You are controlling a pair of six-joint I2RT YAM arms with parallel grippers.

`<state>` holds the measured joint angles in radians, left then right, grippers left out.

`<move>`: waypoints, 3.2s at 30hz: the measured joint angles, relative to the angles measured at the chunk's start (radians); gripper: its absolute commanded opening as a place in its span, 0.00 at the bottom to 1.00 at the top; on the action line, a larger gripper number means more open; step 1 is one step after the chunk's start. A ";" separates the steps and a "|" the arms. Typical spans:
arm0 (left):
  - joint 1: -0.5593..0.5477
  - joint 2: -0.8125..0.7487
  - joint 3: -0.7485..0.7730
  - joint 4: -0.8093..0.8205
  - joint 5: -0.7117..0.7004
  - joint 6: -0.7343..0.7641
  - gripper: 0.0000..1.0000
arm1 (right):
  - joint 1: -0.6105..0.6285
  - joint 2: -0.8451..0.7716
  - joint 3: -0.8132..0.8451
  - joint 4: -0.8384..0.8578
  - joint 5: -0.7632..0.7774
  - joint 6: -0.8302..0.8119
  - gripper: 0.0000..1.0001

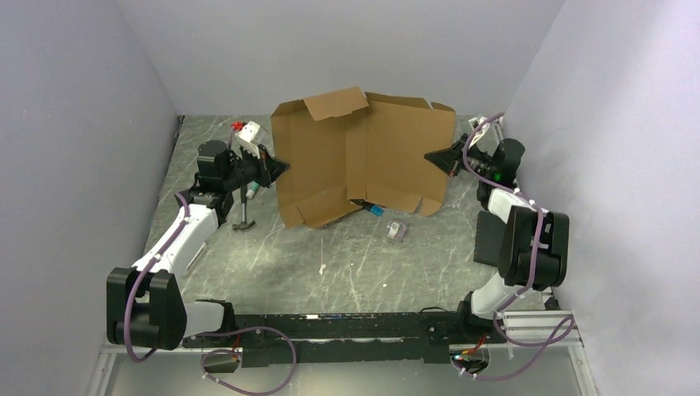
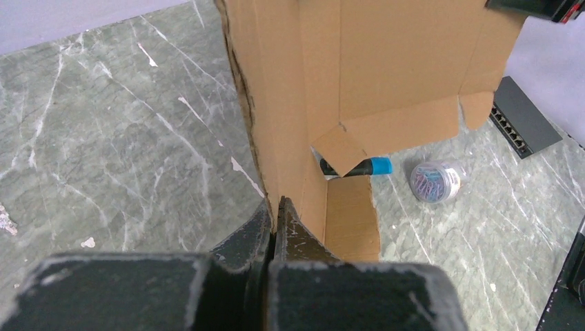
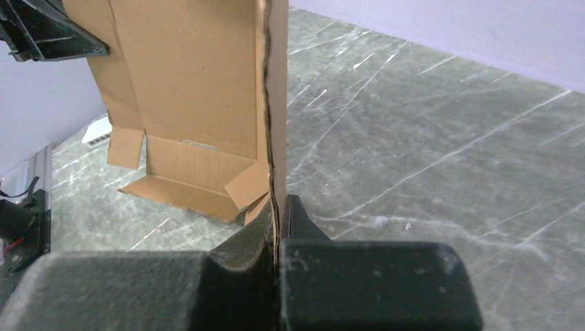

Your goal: Fold the paper box

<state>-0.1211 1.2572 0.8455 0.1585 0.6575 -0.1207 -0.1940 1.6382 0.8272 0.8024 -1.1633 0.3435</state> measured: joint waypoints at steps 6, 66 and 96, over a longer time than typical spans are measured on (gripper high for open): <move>0.000 0.001 0.000 0.001 0.013 -0.023 0.17 | -0.002 -0.080 0.104 -0.308 0.009 -0.112 0.00; 0.048 -0.284 -0.090 0.054 -0.134 0.070 0.91 | -0.013 -0.372 0.223 -0.836 0.036 -0.570 0.00; -0.252 -0.011 0.127 0.068 -0.297 0.848 0.96 | 0.047 -0.421 0.288 -0.934 -0.006 -0.560 0.00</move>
<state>-0.3733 1.2457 0.9726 0.2260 0.3607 0.7269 -0.1467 1.2171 1.1156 -0.1318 -1.1694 -0.2161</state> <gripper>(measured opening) 0.961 0.018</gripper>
